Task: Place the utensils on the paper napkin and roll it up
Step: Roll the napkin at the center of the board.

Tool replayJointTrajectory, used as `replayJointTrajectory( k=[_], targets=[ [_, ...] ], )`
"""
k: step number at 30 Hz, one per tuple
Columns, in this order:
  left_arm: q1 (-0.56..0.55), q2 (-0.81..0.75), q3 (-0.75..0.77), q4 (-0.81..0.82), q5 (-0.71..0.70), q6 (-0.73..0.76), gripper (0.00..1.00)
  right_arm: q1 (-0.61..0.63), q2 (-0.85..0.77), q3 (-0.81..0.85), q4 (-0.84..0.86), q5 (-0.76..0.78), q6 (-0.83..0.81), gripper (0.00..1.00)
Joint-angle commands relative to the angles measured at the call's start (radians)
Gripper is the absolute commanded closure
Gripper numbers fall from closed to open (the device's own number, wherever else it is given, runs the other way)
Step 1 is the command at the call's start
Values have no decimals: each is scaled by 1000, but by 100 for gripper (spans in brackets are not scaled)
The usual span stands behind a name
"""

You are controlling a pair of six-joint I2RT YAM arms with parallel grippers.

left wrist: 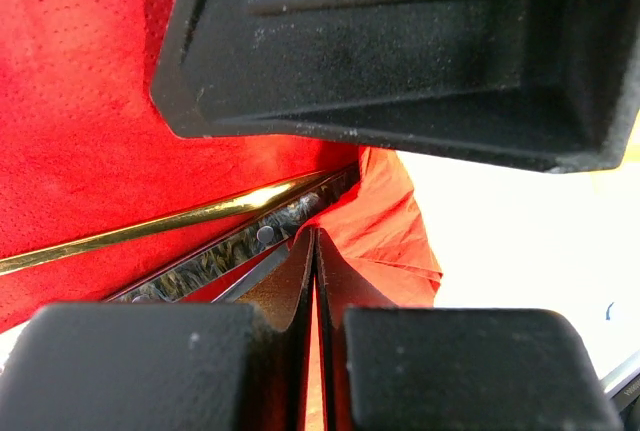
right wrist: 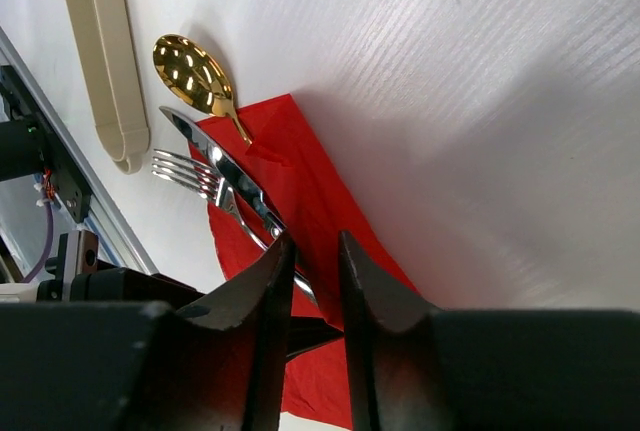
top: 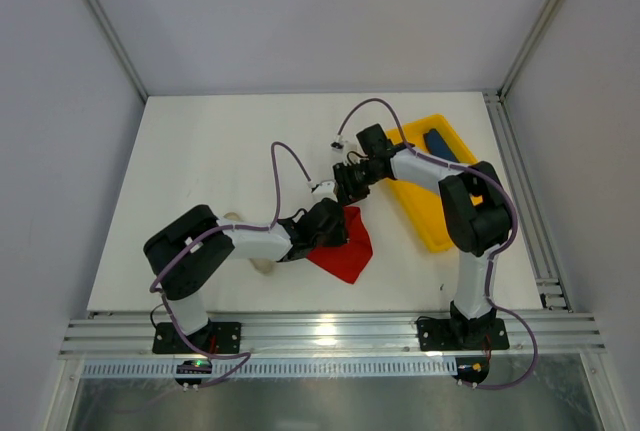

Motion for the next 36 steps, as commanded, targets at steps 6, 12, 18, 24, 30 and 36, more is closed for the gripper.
replayJointTrajectory(
  k=[6, 12, 18, 24, 30, 36],
  targets=[
    [4, -31, -16, -2, -20, 3, 100, 19, -80, -10, -4, 29, -16, 86],
    [4, -33, -18, -5, -23, 3, 100, 22, -96, -31, -3, 40, -1, 94],
    [4, -37, -19, -8, -26, 4, 100, 25, -122, -62, -4, 71, 4, 96],
    [4, -40, -24, -6, -29, 4, 100, 39, -162, -97, -11, 94, 7, 96],
    [4, -46, -27, -8, -32, 6, 100, 60, -199, -137, -23, 137, 18, 96],
    [4, -53, -35, -2, -25, 0, 100, 75, -241, -181, -8, 165, 41, 96]
  ],
)
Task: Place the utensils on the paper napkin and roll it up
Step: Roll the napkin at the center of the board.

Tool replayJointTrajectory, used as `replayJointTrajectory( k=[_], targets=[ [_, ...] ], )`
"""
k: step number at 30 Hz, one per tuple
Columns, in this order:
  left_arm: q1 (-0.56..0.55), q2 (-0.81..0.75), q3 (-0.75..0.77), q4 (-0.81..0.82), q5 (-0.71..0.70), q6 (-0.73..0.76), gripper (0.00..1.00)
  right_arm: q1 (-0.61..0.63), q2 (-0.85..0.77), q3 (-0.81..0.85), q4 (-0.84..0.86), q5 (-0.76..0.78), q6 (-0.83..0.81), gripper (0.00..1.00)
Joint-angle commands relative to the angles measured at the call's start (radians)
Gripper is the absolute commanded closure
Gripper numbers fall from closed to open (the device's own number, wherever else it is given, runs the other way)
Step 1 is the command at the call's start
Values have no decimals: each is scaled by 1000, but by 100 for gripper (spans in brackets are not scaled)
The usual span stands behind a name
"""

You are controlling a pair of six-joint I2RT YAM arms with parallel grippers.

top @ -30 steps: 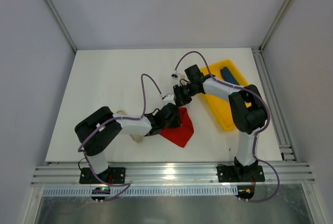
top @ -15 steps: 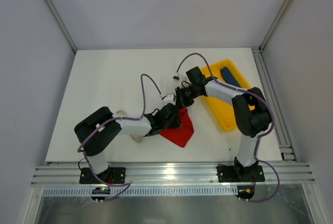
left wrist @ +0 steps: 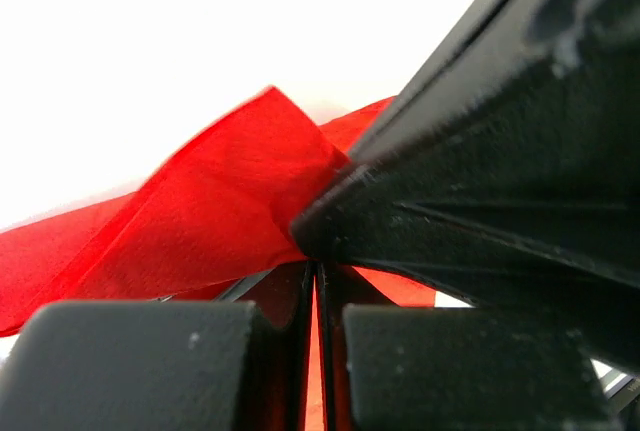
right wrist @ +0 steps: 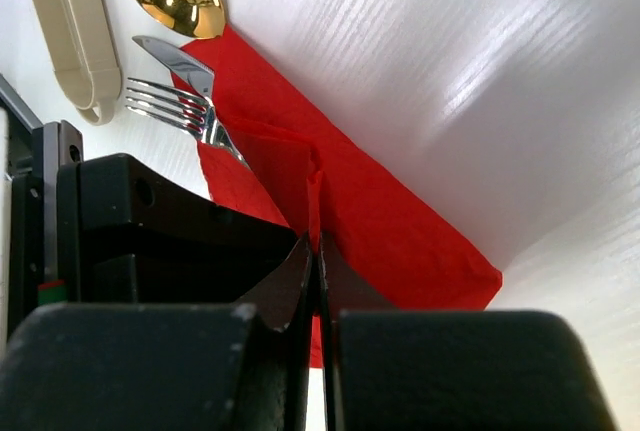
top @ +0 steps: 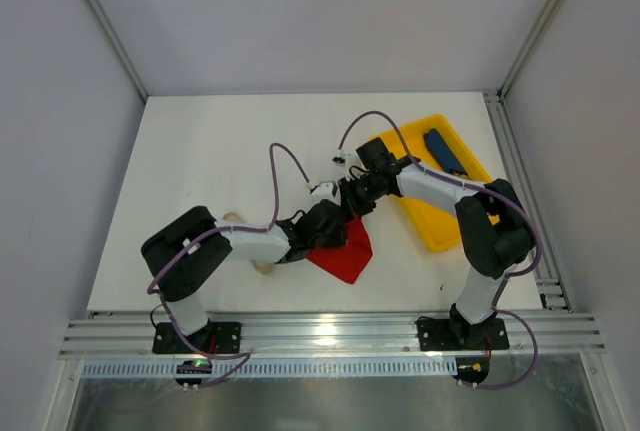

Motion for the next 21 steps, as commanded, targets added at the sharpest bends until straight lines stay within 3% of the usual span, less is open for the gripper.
replayJointTrajectory(
  k=[1, 21],
  targets=[
    [4, -38, -21, -5, -19, 1, 100, 11, -66, -22, 17, 32, 28, 96],
    [3, -58, -44, 0, -6, -28, 100, 37, -83, -91, 58, 83, 79, 96]
  ],
)
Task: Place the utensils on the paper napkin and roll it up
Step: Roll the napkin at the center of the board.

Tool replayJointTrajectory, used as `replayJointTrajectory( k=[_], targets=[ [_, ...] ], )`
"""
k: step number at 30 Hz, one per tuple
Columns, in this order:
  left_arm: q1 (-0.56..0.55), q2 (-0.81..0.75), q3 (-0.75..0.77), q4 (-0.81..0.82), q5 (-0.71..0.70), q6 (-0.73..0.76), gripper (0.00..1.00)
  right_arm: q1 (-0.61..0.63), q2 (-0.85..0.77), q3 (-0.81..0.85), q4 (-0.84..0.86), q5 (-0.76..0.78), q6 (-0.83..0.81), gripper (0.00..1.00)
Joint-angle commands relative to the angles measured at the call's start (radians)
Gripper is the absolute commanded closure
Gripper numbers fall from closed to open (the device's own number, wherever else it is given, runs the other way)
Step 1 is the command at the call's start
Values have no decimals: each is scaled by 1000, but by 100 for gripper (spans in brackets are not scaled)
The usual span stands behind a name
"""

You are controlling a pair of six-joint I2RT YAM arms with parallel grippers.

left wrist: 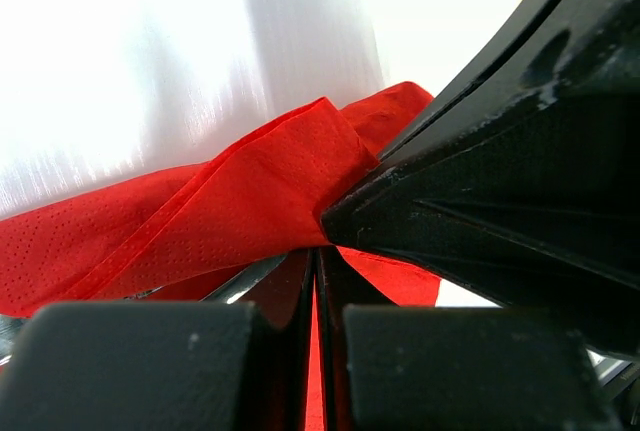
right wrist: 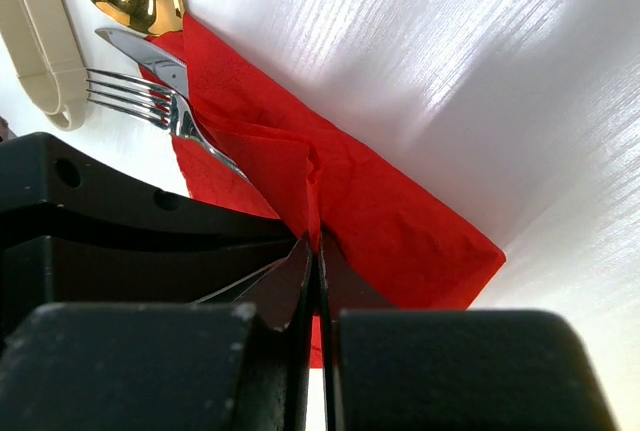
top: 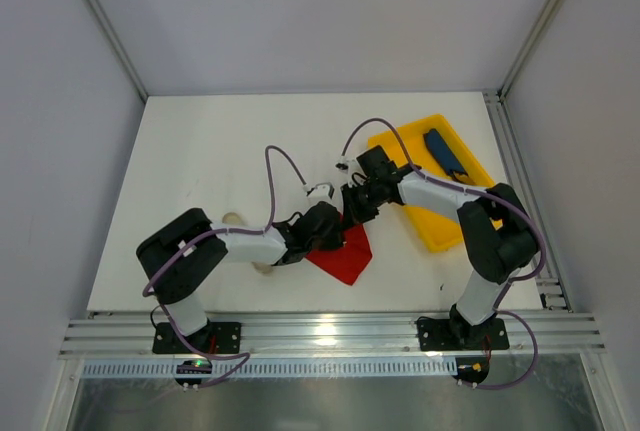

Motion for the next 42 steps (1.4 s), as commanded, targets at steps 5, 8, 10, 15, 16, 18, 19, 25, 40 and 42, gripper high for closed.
replayJointTrajectory(
  k=[5, 8, 10, 15, 16, 18, 19, 25, 40, 42],
  targets=[
    [3, -37, -14, -3, -10, -3, 100, 23, -39, -31, 22, 22, 26, 96],
    [3, -42, -17, -5, -13, -4, 100, 28, -38, -43, 29, 22, 34, 96],
    [3, -42, -19, -6, -15, -4, 100, 35, -38, -51, 29, 23, 38, 96],
    [3, -48, -19, -11, -22, -10, 100, 55, -38, -72, 30, 39, 43, 96],
    [3, -53, -19, -12, -24, -10, 100, 58, -38, -80, 33, 40, 43, 96],
    [3, -57, -19, -16, -24, -10, 100, 60, -33, -88, 39, 45, 43, 96],
    [3, -62, -19, -16, -21, -10, 100, 58, -32, -95, 41, 46, 43, 96],
    [3, -103, -20, -46, -21, -1, 100, 61, -9, -103, 50, 51, 41, 96],
    [9, -186, 47, -275, -165, 62, 98, 69, -22, -123, 64, 53, 43, 96],
    [18, -176, 49, -261, -164, 60, 99, 69, -24, -123, 62, 53, 43, 96]
  ],
)
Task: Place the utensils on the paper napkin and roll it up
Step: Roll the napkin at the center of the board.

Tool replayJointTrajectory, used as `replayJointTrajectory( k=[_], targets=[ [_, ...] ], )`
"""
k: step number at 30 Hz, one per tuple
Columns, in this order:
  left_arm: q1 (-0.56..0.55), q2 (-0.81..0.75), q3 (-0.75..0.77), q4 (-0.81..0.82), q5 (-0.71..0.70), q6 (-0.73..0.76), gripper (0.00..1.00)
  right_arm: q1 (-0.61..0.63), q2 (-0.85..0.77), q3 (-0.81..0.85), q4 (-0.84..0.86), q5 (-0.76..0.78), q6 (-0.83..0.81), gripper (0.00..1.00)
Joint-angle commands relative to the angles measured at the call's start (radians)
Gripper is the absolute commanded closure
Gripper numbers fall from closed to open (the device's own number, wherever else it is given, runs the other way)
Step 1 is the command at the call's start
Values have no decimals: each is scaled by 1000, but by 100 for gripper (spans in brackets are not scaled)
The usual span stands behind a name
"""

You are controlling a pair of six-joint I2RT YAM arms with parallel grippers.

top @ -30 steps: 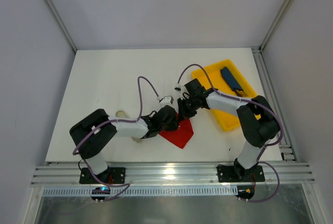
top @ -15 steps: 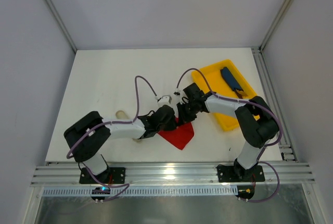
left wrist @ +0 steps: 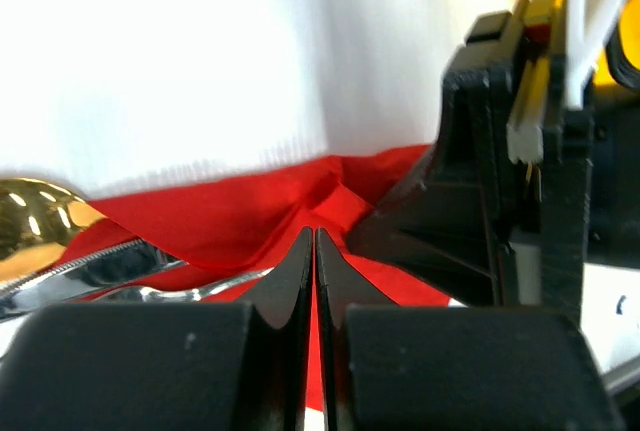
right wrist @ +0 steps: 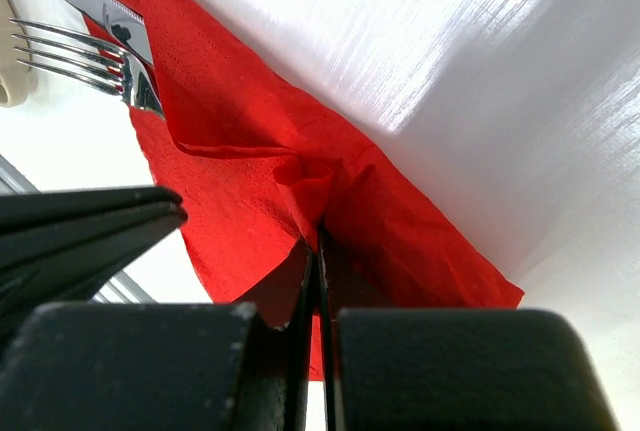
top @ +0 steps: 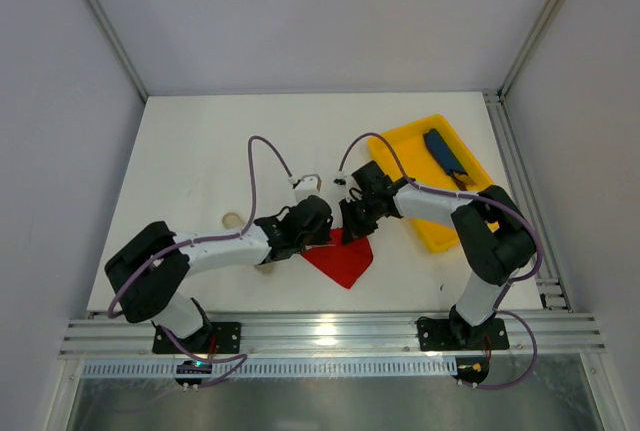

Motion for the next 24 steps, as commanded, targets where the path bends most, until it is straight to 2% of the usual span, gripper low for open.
replayJointTrajectory(
  k=[1, 24],
  targets=[
    [20, 24, 39, -28, -49, 27, 99, 13, -23, -17, -7, 6, 2, 96],
    [49, 162, 36, 201, 100, 62, 99, 23, -48, -23, 1, -14, 2, 95]
  ],
)
